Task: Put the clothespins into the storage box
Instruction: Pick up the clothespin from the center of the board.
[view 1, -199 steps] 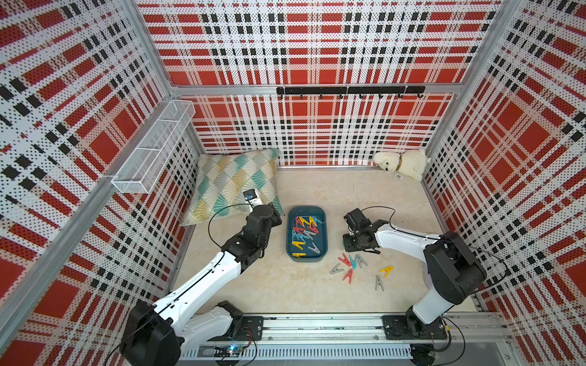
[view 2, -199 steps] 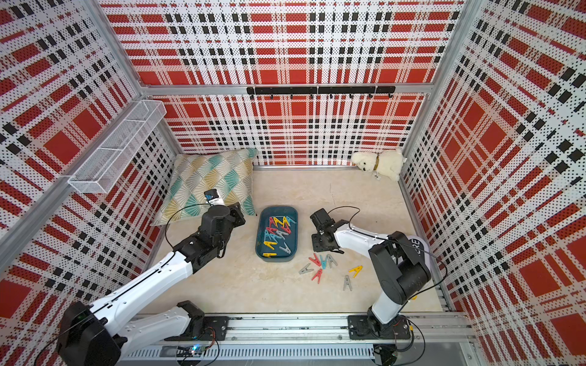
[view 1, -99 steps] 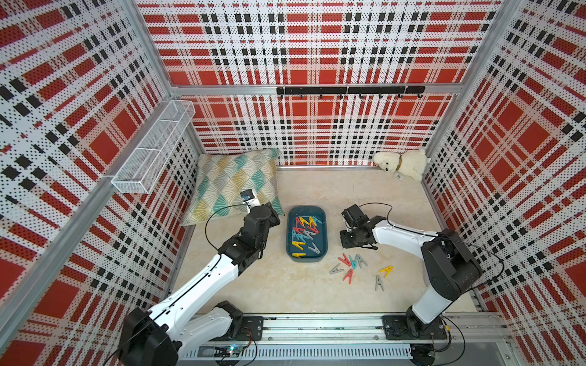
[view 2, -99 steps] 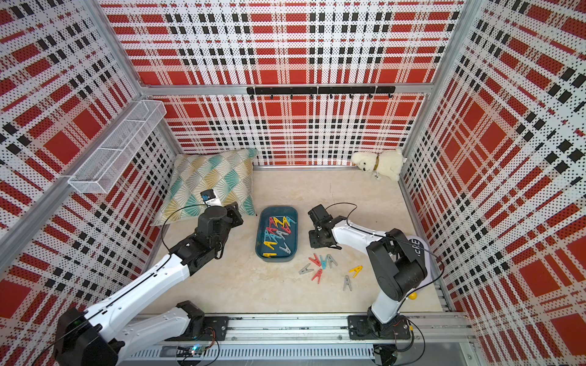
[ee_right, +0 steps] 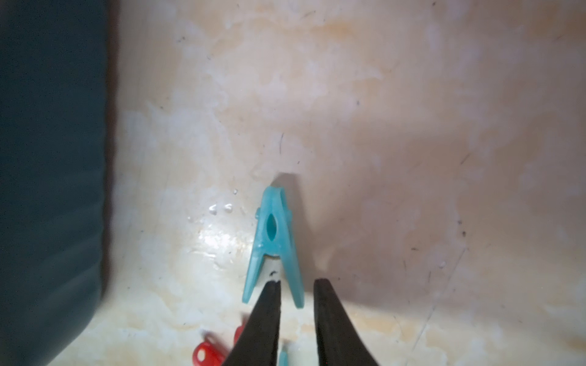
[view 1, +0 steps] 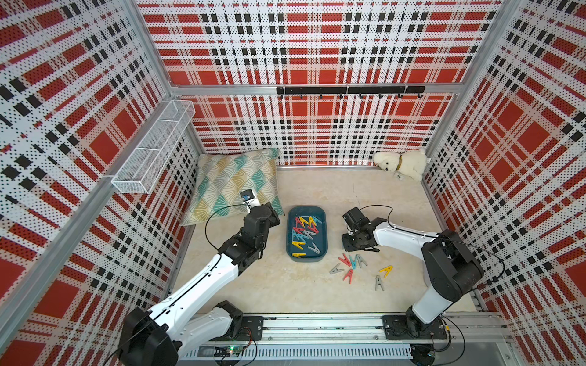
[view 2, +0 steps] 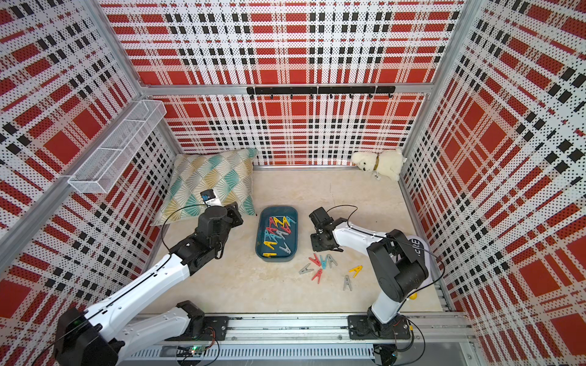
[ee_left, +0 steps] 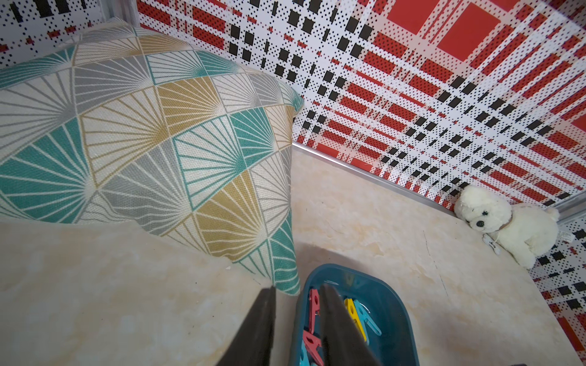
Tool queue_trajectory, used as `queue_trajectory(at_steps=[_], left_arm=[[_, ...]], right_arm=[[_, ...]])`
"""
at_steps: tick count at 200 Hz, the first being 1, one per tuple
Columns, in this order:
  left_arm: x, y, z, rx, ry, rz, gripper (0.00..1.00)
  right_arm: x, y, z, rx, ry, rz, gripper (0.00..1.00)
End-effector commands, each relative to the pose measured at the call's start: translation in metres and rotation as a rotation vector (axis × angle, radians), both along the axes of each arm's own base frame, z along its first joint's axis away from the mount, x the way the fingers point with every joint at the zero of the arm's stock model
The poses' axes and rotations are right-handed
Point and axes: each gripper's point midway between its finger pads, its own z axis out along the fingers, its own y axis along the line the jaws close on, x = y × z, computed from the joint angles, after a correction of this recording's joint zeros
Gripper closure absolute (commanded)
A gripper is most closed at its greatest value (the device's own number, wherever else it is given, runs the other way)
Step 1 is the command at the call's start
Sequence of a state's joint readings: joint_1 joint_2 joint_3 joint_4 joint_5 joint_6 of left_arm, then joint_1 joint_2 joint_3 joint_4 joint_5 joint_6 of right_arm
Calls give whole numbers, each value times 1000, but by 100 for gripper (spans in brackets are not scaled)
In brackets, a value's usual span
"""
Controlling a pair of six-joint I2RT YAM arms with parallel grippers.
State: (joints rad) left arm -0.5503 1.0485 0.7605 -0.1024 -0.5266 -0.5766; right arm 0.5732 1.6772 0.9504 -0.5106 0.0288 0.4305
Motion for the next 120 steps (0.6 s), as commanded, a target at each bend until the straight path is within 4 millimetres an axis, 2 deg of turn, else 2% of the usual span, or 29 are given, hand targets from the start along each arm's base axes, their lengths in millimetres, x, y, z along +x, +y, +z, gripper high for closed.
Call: queue_trajectory(at_steps=[1,24,69,86,120], left_arm=[[1,1,14,-3,-22,12,70],[0,3,14,-1,-23,16,70],[-1,4,15,-3,-27,20,70],[0,5,14,0,-23,23,70],[1,4,13,-2,-23,21,70]], right_arm=[[7,2,1,-15,-19,12,77],[9,3,0,-20,-20,14,79],[13,6,2,-22,-20,25,91],[17,6,16,-21,-48,26,91],[28,13,67,9,-134,39,92]])
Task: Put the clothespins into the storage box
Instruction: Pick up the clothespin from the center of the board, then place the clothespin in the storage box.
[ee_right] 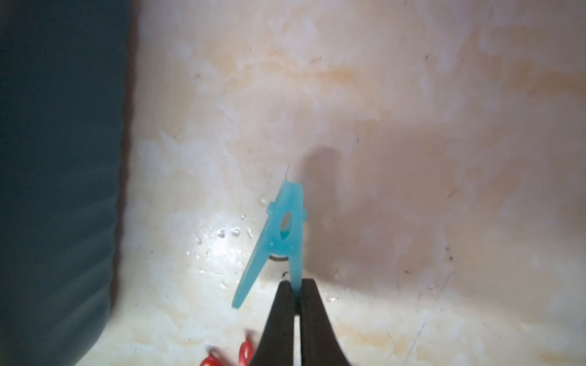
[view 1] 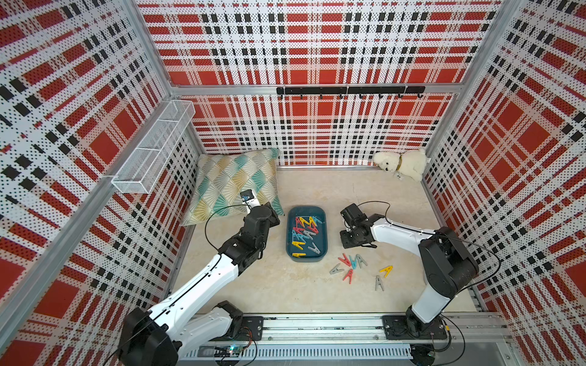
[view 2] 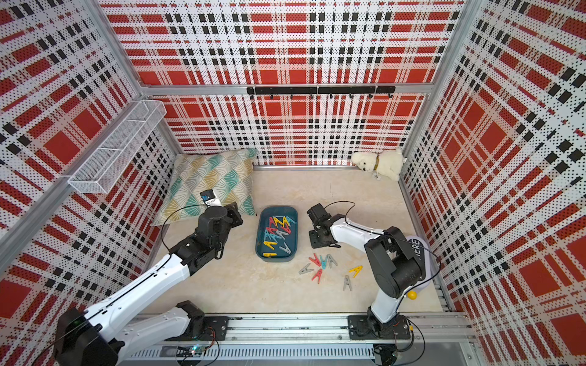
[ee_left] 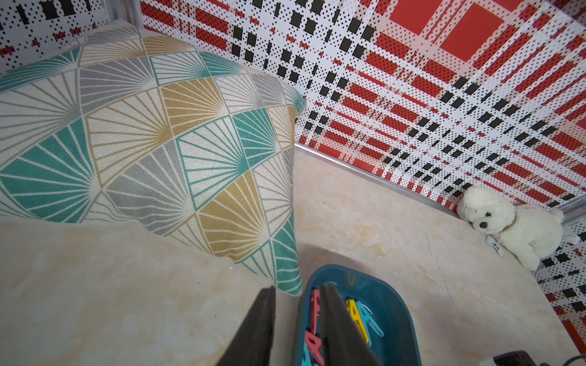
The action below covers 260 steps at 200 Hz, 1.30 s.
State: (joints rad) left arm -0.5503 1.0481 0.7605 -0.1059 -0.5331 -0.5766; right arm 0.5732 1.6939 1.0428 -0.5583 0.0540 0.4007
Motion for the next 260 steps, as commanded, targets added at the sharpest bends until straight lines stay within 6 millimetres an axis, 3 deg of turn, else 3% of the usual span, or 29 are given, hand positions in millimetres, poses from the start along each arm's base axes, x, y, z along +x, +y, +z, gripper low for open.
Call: queue_trajectory(at_steps=[1,33,57,92,132,174,225,260], left_arm=[[2,3,14,-6,-25,15,70],[6,3,8,-5,-17,15,69],[9,2,8,-3,-16,13,69],[14,9,9,-4,-18,25,69],[14,17,10,-10,-22,39,69],[14,20,12,-19,-28,47,69],[15,22,12,-23,-30,56,69],[16,23,12,-27,-28,60,69]], right_arm=[[10,6,49,24,-94,22,92],[14,38,95,49,-180,97,92],[9,77,108,72,-207,176,92],[-8,133,82,32,-150,313,92],[-32,164,51,53,-50,469,92],[-53,161,22,17,34,542,92],[-75,168,5,45,98,678,91],[-71,177,1,41,83,750,91]])
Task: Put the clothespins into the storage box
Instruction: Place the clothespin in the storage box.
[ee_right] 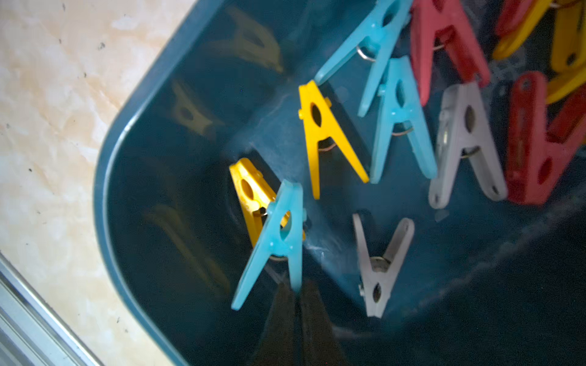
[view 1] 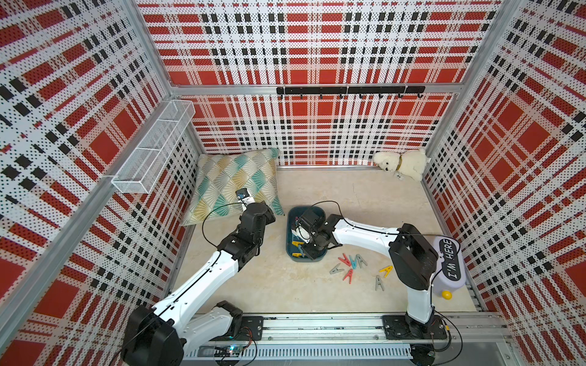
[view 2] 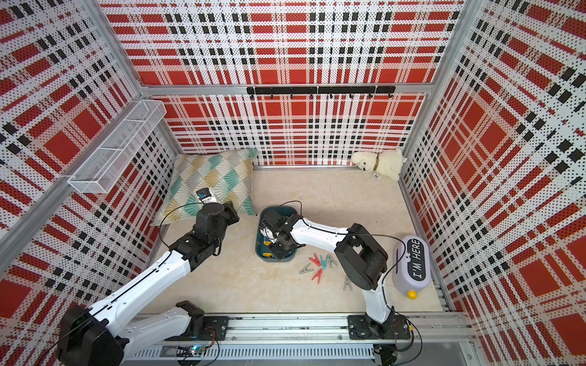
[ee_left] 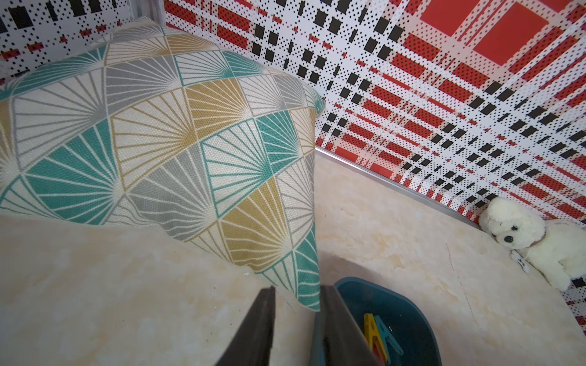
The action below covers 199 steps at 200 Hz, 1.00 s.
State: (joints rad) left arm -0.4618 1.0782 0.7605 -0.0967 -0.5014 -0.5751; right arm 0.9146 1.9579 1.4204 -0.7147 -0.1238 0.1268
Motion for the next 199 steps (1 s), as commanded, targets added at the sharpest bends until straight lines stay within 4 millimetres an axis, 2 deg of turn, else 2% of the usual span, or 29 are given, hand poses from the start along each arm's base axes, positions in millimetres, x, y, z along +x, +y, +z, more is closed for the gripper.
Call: queue_trajectory(at_steps=[1,58,78,141,176,199], left_arm=[[4,0,21,-26,-54,1,69],[1,7,26,-27,-63,20,69],[1,9,28,-30,-67,22,69],[1,11,30,-27,-70,26,69],[-1,11,33,-31,-76,25,69],[-1,10,34,-31,-77,22,69]], right_arm=[[-5,11,-6,9,10,94,91],[-5,21,-11,19,12,191,90],[-8,22,-13,16,16,237,86],[1,21,-23,-46,-6,297,79],[15,18,-6,-32,-61,248,77],[29,12,20,-4,-110,207,74]])
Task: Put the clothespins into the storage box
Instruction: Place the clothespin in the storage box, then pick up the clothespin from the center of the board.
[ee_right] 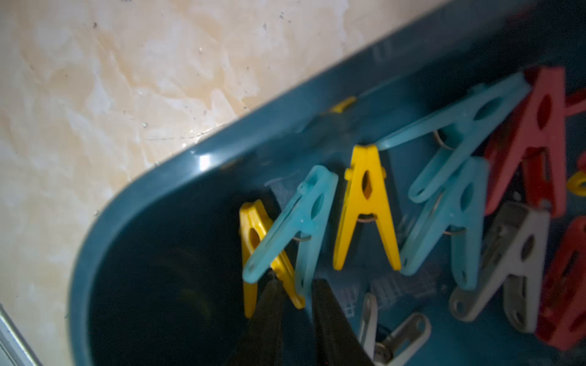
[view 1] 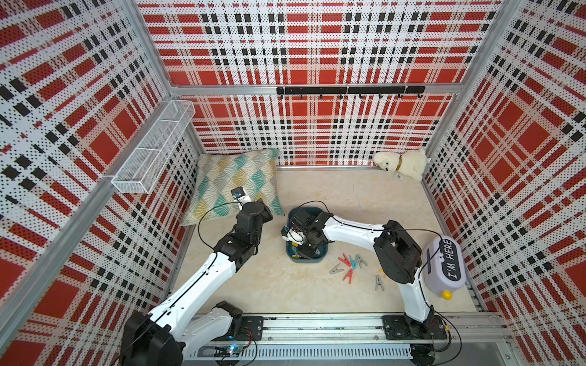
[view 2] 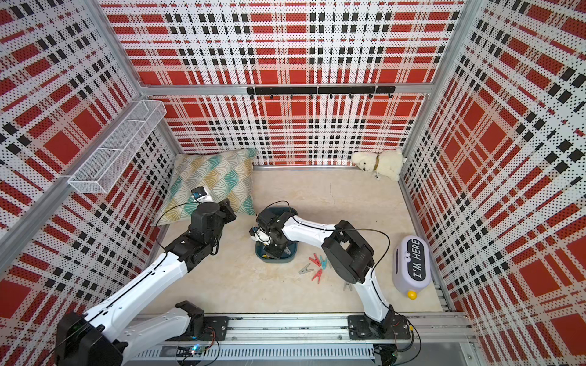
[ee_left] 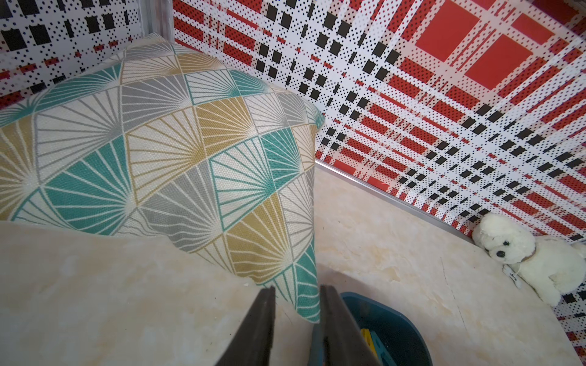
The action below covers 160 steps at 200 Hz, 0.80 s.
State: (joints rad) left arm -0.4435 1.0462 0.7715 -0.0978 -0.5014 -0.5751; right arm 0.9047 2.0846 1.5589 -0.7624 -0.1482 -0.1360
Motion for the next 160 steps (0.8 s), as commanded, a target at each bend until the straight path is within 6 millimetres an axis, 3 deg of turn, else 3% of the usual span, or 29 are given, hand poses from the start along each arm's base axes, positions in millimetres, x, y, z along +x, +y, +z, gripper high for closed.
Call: queue_trajectory(at_steps=[1,28,55,78,100,120,134,160], left_arm=[[1,3,19,-13,-40,4,69],[1,2,20,-17,-43,3,69],[1,2,19,-13,-39,2,69],[3,0,15,-11,-30,-2,69],[5,-2,11,-10,-22,-12,69],[8,-8,9,-11,-18,-26,69],[10,-15,6,-9,-15,-38,69],[13,-28,-1,-7,-6,-62,70]], right_arm=[[16,-6,35,39,-67,-38,74],[28,-15,71,106,-114,-83,71],[43,-38,97,159,-126,-203,70],[60,-79,109,203,-123,-418,70],[61,-134,109,257,-109,-633,69],[48,-176,96,234,-100,-771,68],[31,-188,75,185,-58,-796,67],[5,-189,38,140,4,-785,67]])
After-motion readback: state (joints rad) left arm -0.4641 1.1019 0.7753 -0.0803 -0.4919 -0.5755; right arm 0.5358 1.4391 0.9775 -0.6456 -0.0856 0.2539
